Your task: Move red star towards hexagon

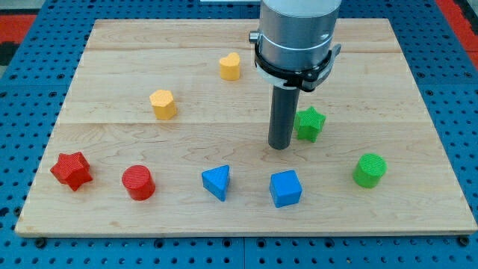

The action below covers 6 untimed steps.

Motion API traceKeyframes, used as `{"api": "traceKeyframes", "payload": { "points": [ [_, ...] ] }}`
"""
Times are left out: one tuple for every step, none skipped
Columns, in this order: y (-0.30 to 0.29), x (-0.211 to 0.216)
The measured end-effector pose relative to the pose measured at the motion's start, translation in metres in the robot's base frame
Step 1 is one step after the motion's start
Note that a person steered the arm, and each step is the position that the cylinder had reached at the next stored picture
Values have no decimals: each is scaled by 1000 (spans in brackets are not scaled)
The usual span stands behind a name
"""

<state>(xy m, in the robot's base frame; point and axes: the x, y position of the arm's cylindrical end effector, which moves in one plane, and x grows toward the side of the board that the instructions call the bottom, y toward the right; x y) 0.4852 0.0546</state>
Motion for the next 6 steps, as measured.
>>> {"api": "traceKeyframes", "payload": {
  "points": [
    [-5, 0],
    [-43, -2],
    [-102, -2],
    [-167, -9],
    [-248, -36],
    [-315, -19]
  ]
}}
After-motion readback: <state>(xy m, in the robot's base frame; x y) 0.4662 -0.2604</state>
